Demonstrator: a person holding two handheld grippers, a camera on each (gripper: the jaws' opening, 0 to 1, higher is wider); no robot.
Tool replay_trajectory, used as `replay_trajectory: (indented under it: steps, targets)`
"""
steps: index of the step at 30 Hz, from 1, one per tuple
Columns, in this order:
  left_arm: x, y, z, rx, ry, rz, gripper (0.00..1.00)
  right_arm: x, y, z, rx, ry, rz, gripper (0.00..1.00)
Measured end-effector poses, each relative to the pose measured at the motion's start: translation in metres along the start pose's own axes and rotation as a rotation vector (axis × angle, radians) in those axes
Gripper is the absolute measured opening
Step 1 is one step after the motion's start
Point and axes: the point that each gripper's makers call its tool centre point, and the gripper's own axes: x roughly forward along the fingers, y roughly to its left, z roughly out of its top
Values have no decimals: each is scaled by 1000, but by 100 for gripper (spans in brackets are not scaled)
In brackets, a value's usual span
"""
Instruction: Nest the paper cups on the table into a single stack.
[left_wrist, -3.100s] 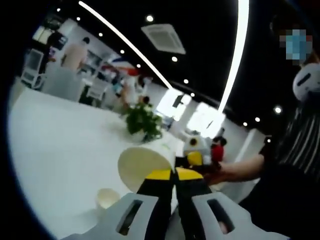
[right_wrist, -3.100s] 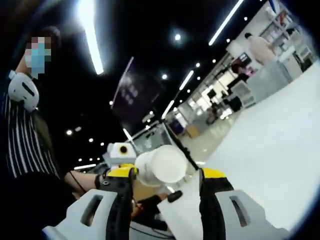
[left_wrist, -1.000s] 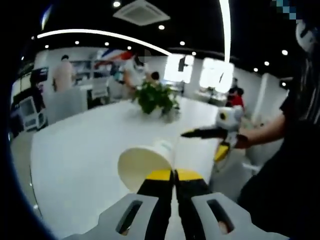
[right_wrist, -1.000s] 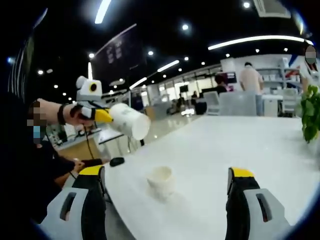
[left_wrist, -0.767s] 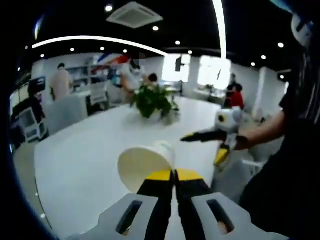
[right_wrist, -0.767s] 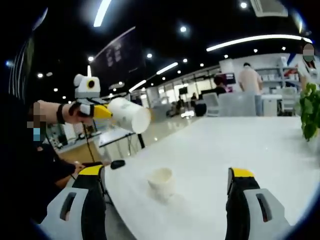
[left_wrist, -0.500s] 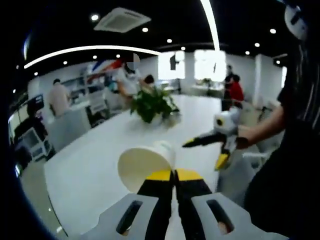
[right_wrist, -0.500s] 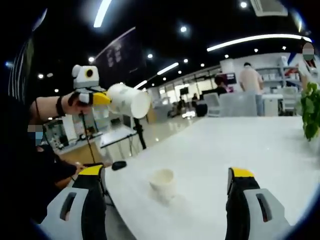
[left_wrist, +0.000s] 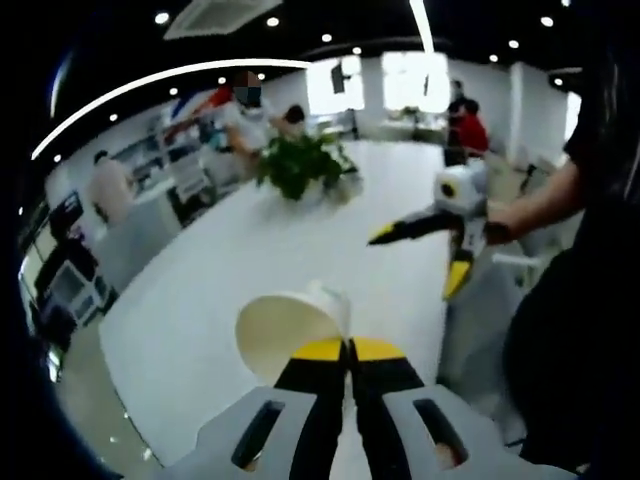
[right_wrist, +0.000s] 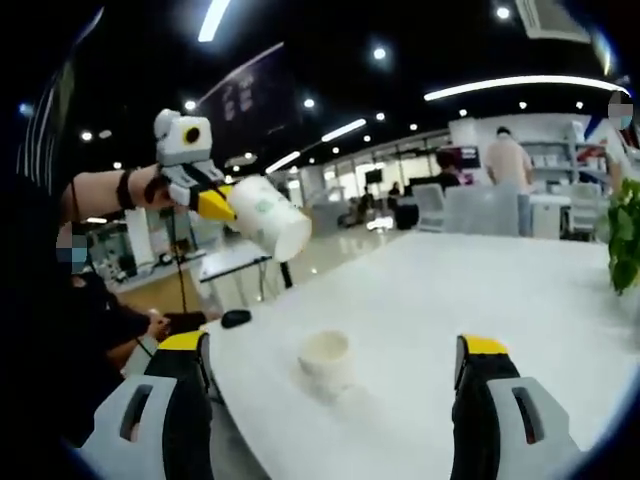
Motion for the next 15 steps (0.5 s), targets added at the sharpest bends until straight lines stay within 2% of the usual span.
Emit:
replay_trajectory:
  steps: [4,7,15]
  targets:
    - [9,0,-9,23,47,-12,0,1,-2,-3,6,8,-5,100]
    - [19,-1,-22,61,119,-31,0,2,-4,-6,8,18,-7,100]
    - [37,-1,-36,100,193,-59,0,5,-5,-10,-2,31,-5,100]
